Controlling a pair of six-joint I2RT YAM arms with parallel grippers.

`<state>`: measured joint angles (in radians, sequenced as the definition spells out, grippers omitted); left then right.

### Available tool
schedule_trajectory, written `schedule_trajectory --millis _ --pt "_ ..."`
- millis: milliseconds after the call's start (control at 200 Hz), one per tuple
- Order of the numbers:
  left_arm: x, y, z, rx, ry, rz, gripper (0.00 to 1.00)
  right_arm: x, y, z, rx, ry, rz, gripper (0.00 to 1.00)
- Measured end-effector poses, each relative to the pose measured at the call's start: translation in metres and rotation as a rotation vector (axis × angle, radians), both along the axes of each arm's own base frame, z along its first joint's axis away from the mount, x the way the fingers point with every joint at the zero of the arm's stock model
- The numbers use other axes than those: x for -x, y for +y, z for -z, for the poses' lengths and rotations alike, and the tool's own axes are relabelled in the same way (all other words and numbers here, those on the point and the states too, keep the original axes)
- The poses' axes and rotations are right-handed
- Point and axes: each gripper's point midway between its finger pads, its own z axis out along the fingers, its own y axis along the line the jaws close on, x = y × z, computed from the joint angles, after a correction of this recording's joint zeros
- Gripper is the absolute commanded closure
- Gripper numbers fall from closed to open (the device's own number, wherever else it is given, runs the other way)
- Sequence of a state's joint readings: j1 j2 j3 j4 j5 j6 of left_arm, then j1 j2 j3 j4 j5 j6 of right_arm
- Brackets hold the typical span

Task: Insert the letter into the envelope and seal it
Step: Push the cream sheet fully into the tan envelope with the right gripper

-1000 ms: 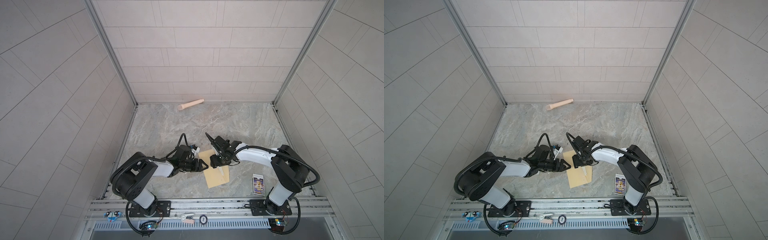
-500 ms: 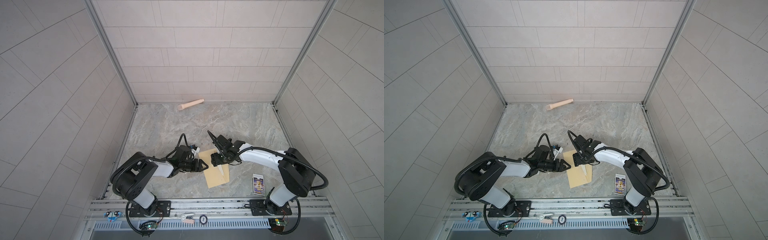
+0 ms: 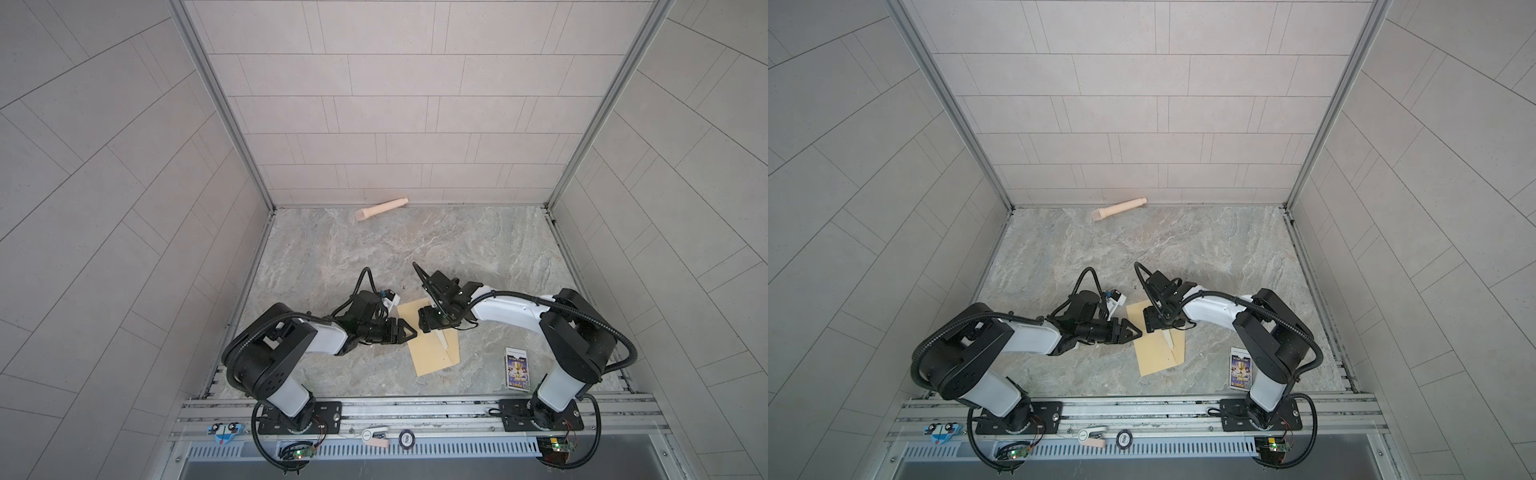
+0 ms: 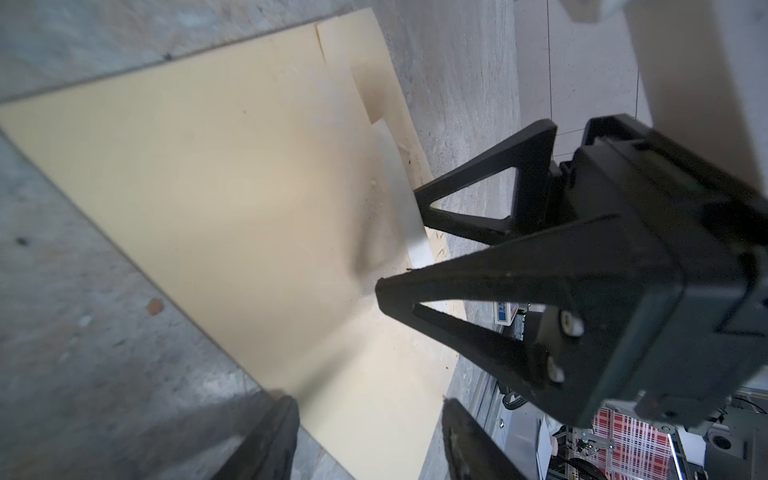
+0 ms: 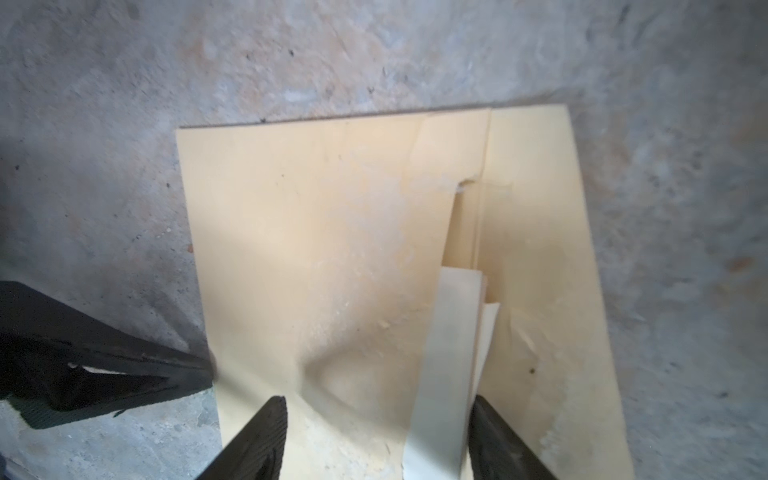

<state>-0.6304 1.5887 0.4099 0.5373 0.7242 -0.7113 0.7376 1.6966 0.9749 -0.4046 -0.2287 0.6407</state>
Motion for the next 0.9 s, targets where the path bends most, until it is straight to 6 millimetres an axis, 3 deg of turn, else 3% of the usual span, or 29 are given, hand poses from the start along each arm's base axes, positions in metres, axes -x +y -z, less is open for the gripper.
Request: schedule_trajectory --millis 485,665,901 --pt "0.002 0.002 0.000 -0.002 0.003 0.000 0.38 0.002 0.022 -0.001 -0.010 -0.013 -0.029 0.30" --pt "0.003 0.003 0.000 -0.004 0.001 -0.003 0.37 0.000 0.014 -0.007 0.045 -0.017 -0.043 0.22" --pt "0.005 0.005 0.000 0.001 0.016 -0.022 0.38 0.001 0.005 -0.024 0.067 -0.056 -0.051 0.24"
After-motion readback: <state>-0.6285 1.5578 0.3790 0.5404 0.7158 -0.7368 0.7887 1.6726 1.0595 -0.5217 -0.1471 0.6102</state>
